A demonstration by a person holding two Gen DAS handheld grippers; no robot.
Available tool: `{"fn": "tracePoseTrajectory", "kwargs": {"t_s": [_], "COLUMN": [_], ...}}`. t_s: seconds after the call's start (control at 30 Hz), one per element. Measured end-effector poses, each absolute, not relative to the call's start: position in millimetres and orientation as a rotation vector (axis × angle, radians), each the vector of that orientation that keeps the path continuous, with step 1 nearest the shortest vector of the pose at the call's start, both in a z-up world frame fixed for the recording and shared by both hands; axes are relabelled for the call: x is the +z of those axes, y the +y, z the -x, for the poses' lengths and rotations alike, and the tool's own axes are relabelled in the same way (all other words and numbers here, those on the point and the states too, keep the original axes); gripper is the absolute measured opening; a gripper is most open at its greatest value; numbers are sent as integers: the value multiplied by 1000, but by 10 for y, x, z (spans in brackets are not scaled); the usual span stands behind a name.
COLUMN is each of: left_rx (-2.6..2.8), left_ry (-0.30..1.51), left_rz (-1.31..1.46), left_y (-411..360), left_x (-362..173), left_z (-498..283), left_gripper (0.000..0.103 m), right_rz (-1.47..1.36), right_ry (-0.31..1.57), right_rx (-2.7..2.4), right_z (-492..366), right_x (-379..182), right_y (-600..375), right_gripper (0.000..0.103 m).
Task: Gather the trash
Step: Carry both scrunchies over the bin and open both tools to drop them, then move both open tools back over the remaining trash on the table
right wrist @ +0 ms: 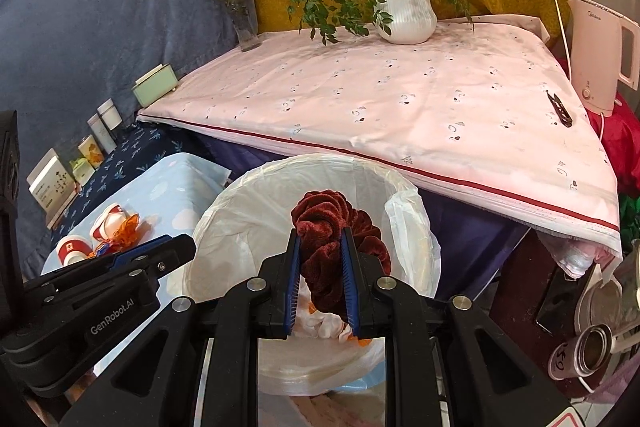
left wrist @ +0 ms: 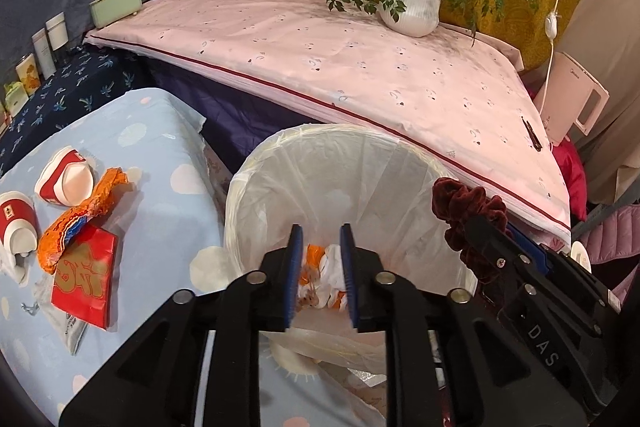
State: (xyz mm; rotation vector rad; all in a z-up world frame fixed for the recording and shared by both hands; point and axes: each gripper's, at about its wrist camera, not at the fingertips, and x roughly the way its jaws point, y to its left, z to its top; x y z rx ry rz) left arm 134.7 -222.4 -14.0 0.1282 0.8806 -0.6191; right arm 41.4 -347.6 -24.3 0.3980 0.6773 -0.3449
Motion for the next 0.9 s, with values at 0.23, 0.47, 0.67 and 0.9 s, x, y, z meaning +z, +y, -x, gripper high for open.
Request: {"fn": "tracePoseTrajectory", "kwargs": {"t_s": [0.23, 0.47, 0.67, 0.9], "left_rx": [-587, -536, -495, -471], "left_ry": [871, 870, 865, 868], "left_rz": [-108, -86, -73, -59], "left_y": [-2085, -1865, -1693, -1497], "left_x": [-104, -98, -97, -97], "left_z": [-1415, -1471, -1513, -1513], "left_gripper": [34, 43, 52, 52], "right_rz": [-385, -356, -339, -324], "right_ry": [679, 680, 657, 658], "right_rx": [-329, -312, -309, -295], "right_z": [-508, -632, -668, -694], "right_x": [-240, -214, -155, -100], "right_y": [-3406, -3271, -3154, -3036], "right_gripper": [19, 25, 50, 50]}}
